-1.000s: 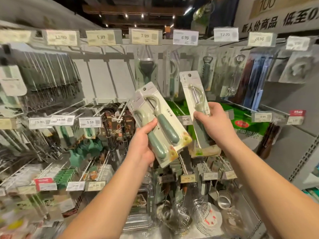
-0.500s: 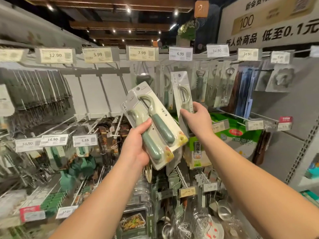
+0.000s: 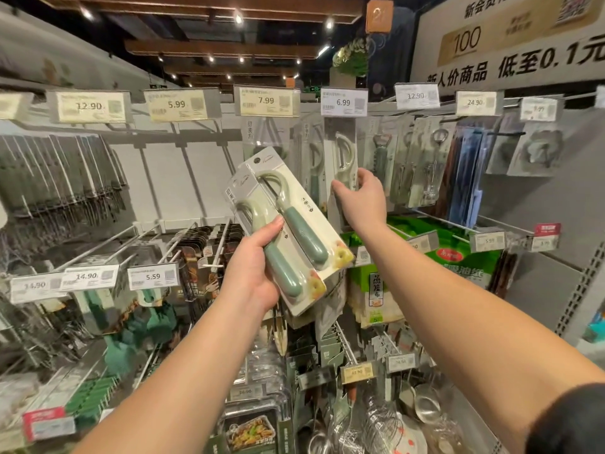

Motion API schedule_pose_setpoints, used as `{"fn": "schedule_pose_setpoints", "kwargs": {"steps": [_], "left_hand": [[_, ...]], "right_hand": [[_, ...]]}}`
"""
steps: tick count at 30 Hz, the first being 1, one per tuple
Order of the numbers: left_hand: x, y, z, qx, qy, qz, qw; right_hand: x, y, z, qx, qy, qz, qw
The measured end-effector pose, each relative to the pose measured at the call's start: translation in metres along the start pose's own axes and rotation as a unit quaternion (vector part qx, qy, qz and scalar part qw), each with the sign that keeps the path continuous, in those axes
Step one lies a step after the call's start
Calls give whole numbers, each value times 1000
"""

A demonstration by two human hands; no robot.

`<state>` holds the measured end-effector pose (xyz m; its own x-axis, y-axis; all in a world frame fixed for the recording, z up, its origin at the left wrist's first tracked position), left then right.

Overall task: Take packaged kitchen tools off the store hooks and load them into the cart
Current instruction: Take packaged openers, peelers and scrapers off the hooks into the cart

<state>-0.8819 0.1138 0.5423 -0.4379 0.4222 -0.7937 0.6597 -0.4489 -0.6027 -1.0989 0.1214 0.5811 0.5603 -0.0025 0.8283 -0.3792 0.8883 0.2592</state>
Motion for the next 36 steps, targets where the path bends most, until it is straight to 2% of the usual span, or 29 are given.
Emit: {"fn": "schedule_pose_setpoints", "kwargs": {"steps": [16,27,32,36], "left_hand": [[3,-9,24,-12,-33,-8,999],[4,-13,34,-34,-46,-9,998],[4,-12,37,-42,-56,-15,997],[5,-12,38,-49,-60,-16,997]], "right_hand": [[-24,-47,66,43,-15,-45,998],[-46,-81,102,64,-70,6,995],[-43,-93,118,88,-55,-67,992],[-45,-100,126,99,-68,-68,990]]}}
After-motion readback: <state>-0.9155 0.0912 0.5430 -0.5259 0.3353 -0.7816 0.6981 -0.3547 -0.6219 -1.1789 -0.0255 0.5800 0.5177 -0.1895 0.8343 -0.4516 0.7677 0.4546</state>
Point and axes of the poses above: each hand's wrist, its own z-axis towards the middle knuckle, its own y-axis out of the back of the hand, x = y × z, the point moved 4 cm from there along z, towards the middle knuckle, and after that the axes turned 3 degrees about z, right-handed, at the moved point
